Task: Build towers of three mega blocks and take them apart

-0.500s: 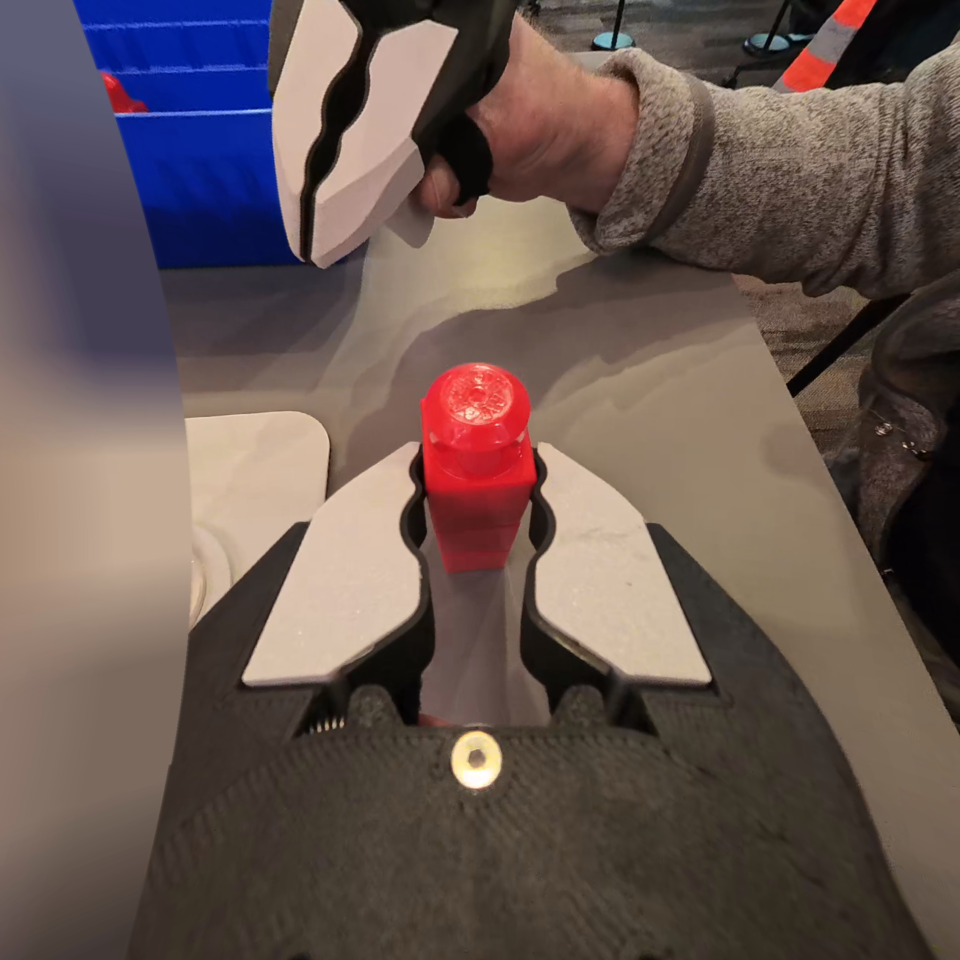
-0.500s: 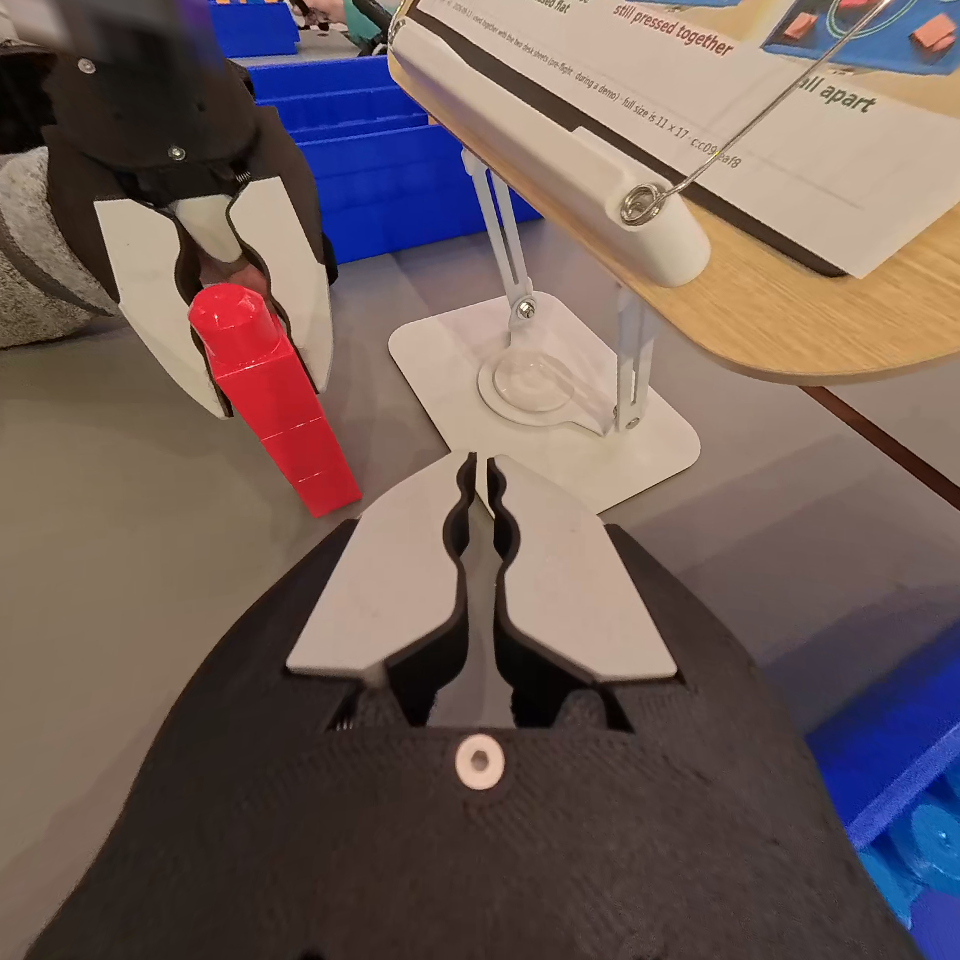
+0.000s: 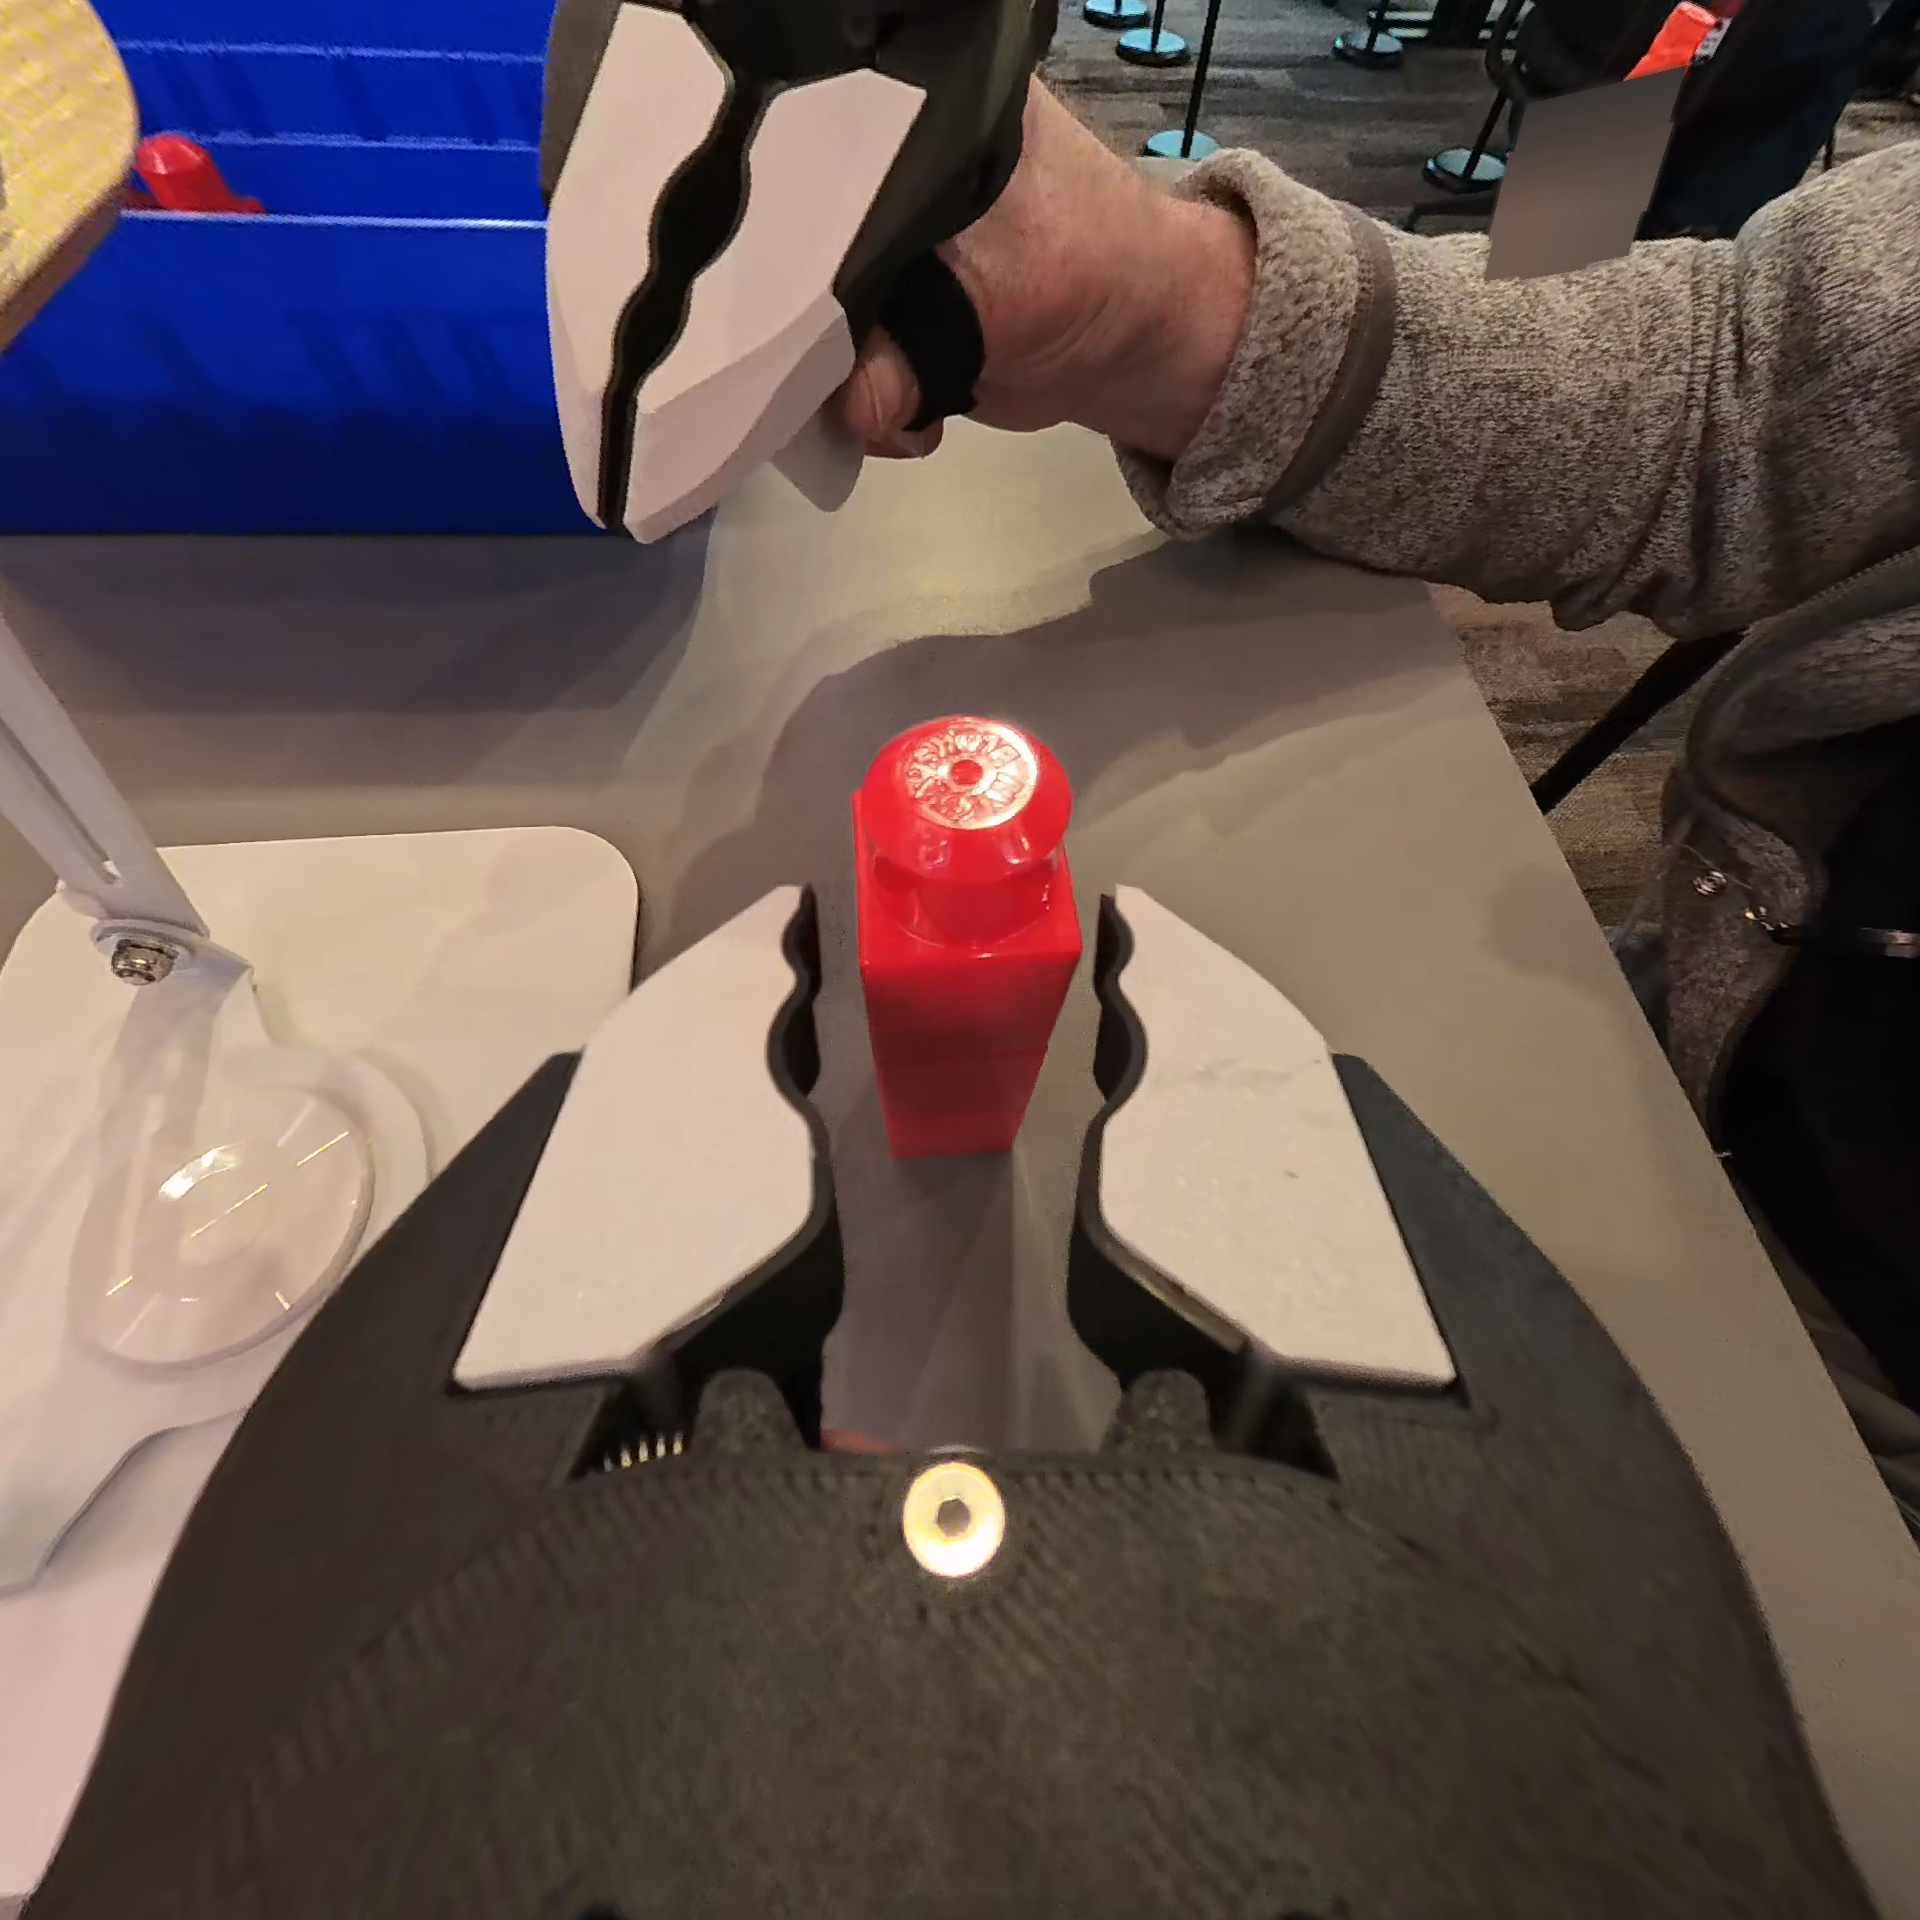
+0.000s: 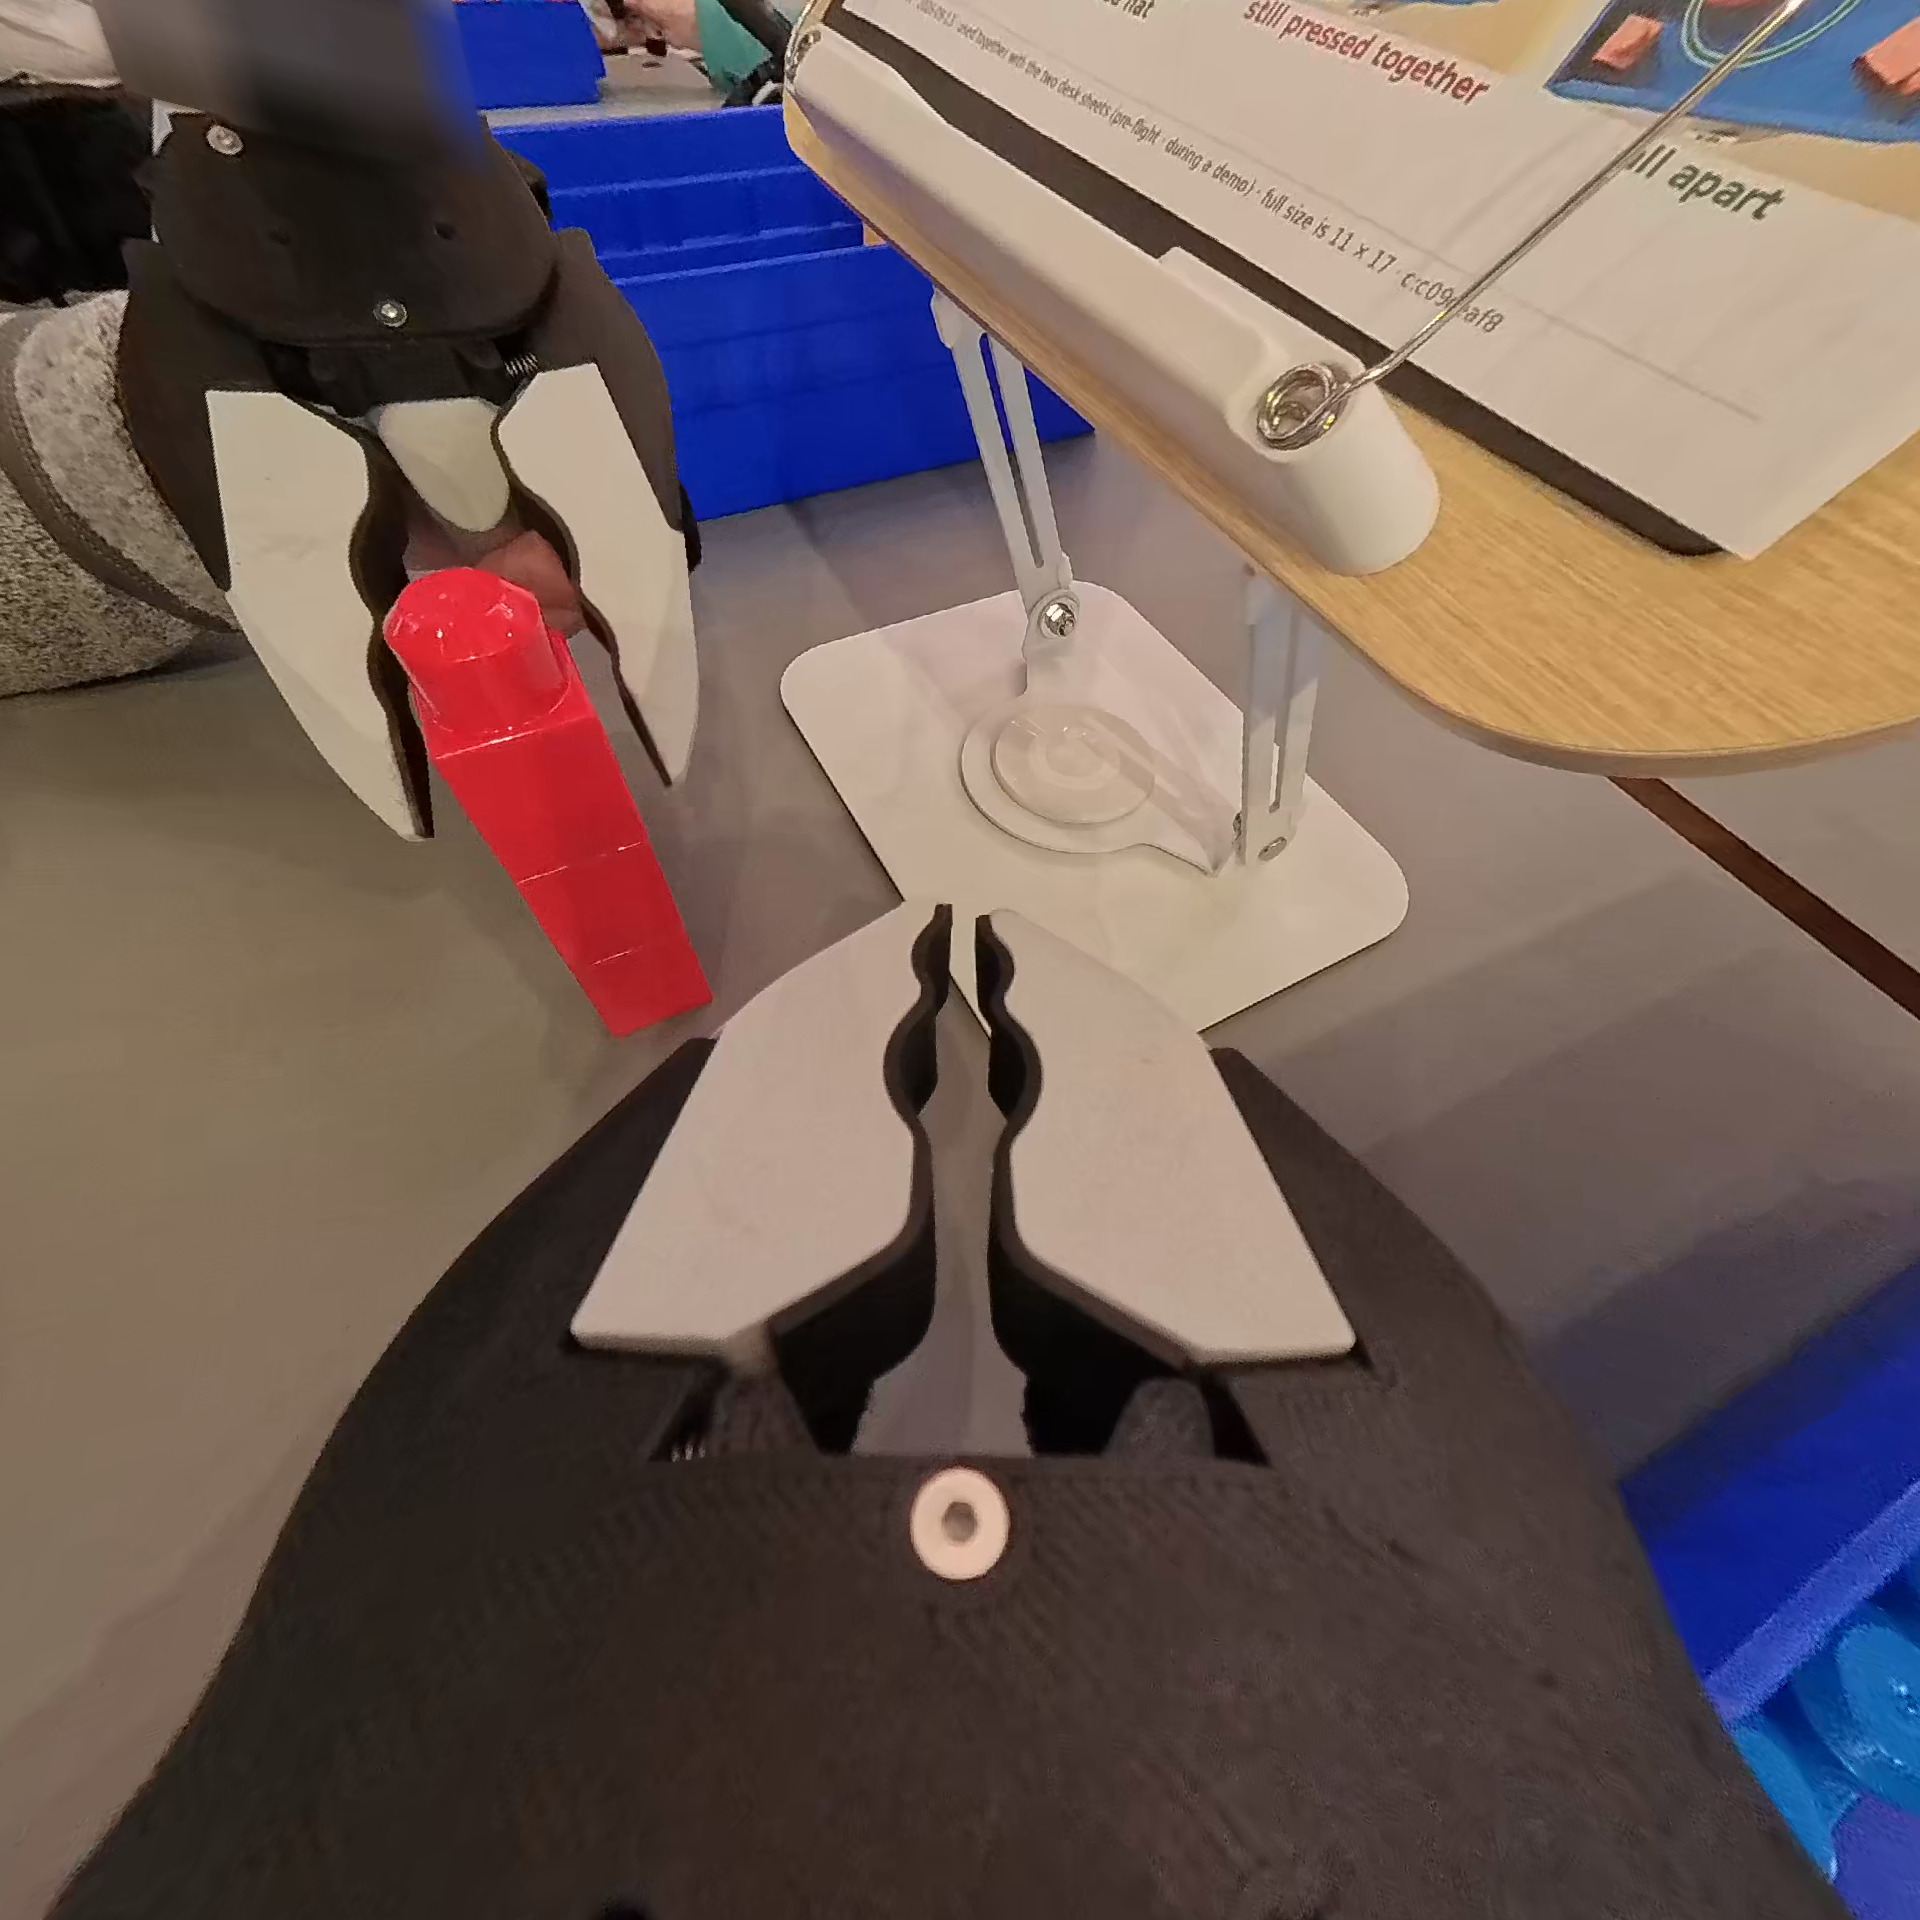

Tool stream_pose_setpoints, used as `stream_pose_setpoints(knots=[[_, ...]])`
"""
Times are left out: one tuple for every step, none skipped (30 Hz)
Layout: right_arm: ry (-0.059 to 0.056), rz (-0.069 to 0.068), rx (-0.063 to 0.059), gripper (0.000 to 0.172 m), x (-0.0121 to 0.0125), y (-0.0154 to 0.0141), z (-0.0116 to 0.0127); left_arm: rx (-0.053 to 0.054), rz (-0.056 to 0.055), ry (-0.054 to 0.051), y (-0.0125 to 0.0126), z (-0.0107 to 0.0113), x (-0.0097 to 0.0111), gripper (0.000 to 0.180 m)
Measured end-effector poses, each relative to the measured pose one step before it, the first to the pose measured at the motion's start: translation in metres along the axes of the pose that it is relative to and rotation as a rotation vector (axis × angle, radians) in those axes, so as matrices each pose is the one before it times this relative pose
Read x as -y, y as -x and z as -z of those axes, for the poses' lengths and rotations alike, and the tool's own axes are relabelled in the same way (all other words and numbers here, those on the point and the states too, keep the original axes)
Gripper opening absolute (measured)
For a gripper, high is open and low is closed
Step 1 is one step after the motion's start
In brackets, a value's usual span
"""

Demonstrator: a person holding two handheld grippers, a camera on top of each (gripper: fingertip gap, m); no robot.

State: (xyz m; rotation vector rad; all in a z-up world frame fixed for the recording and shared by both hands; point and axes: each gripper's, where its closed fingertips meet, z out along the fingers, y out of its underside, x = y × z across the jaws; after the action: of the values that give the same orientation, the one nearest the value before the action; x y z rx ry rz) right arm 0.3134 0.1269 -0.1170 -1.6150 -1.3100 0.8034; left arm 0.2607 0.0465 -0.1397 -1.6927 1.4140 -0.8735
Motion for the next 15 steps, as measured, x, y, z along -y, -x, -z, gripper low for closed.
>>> stream_pose_setpoints(knots=[[-0.0016,0.0007,-0.0006,0.005,0.00023,-0.00013,0.00034,-0.0029,0.0016,-0.0024,-0.00059,0.0016,0.00035,0.052],[-0.0035,0.0007,0.0013,0.005,0.00048,0.00016,0.00045,0.0108,0.0039,0.0025,0.00145,0.00241,0.00006,0.056],[-0.0027,-0.0011,0.003,0.005,0.00043,0.00024,0.00035,0.0124,-0.0047,0.0006,0.0013,0.00309,0.00016,0.059],[-0.0018,-0.0015,0.0003,0.005,0.00017,-0.00004,0.00025,-0.0022,-0.0046,-0.0049,-0.00065,0.00264,0.00056,0.058],[0.0006,-0.0007,-0.0012,0.005,-0.00015,-0.00029,-0.00005,-0.0018,0.0,-0.001,-0.00056,0.00112,-0.00099,0.059],[0.0002,0.0009,0.0013,0.005,-0.00008,0.00013,-0.00011,0.0052,-0.0004,0.0079,0.0003,-0.00044,-0.00344,0.059],[-0.0001,-0.0005,0.0029,0.005,-0.00023,0.00045,-0.00021,0.0007,0.0002,0.0133,-0.00027,-0.00212,-0.00551,0.06],[0.0015,-0.0009,0.0008,0.005,-0.00034,0.00006,-0.00033,-0.007,0.0053,0.0234,-0.00117,-0.00355,-0.00726,0.062],[0.0023,0.0007,0.0002,0.005,-0.00042,0.00008,-0.00031,-0.0017,0.0068,0.0201,-0.00064,-0.00383,-0.00664,0.064],[0.0021,0.0003,0.0016,0.005,-0.0003,0.00028,-0.00028,0.0014,0.0058,0.0032,-0.00029,-0.00327,-0.00353,0.065],[-0.0001,0.0005,0.0007,0.005,-0.00004,0.00027,-0.00009,0.0042,0.0047,-0.0058,0.00019,-0.00289,-0.00146,0.064],[-0.0004,0.001,0.0,0.005,0.0002,0.00036,-0.00008,0.0048,0.0003,0.0009,0.00033,-0.003,-0.00186,0.064],[-0.001,0.0022,0.0009,0.005,0.00033,0.00047,0.00003,-0.0031,0.0008,0.0167,-0.00055,-0.00385,-0.00357,0.065],[-0.0014,0.0022,0.0018,0.005,0.00038,0.00057,0.0,-0.0071,0.0021,0.0214,-0.00106,-0.0044,-0.00411,0.065],[-0.0003,0.0004,0.0002,0.005,0.00019,0.00033,-0.00009,0.0011,-0.0019,0.018,0.00008,-0.00434,-0.00367,0.065]])
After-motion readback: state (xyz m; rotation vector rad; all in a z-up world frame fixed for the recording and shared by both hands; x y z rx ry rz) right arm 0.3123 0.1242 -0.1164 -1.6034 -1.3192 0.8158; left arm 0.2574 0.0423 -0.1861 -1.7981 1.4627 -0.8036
